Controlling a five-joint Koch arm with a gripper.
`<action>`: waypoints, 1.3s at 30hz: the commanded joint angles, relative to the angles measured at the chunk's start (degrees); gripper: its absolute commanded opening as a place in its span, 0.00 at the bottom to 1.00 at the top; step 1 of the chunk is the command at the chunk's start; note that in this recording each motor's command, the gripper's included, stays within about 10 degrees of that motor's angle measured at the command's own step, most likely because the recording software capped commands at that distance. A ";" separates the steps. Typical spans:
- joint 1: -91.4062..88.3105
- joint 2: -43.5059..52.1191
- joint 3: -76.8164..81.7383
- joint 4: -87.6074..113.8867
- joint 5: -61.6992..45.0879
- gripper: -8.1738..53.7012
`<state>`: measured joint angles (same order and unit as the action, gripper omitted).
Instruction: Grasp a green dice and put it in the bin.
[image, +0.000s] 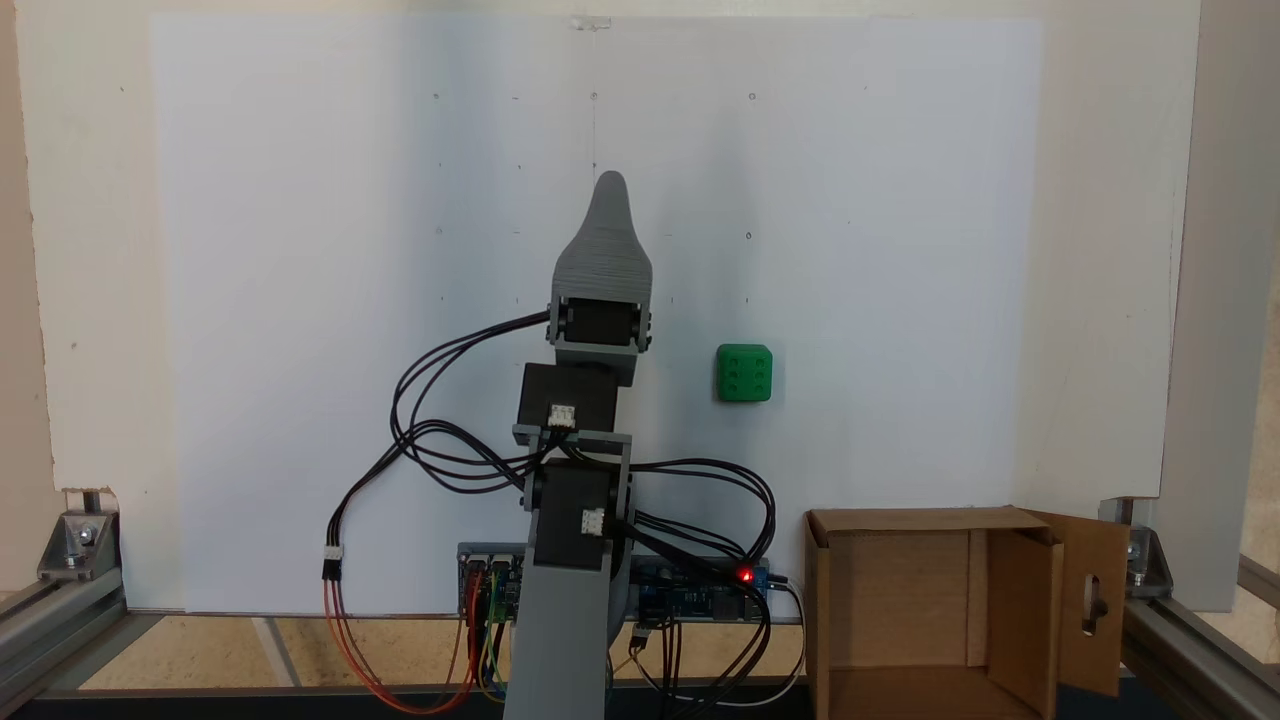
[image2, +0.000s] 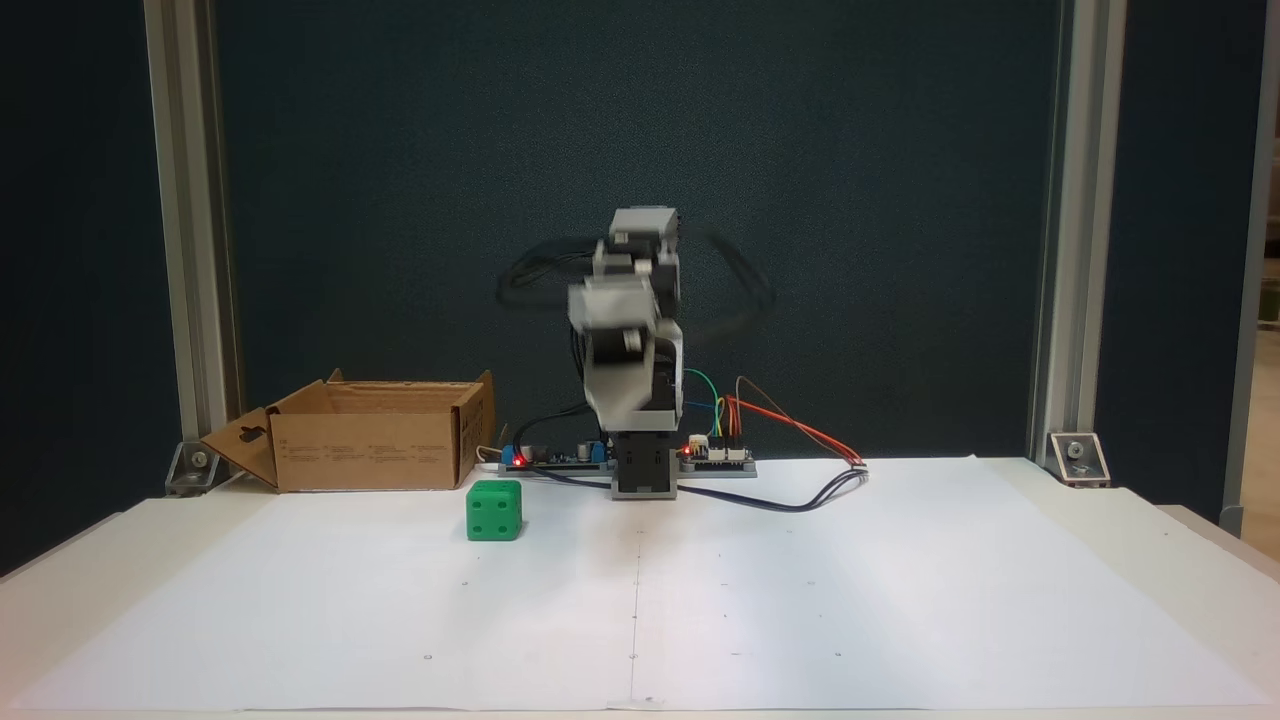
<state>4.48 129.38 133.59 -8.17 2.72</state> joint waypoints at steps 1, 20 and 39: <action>0.97 6.33 -8.70 8.86 6.77 0.84; 29.18 5.54 -18.81 76.88 -11.69 0.88; 42.01 -3.60 -30.41 80.68 -43.24 0.88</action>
<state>45.88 127.27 106.88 71.89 -33.05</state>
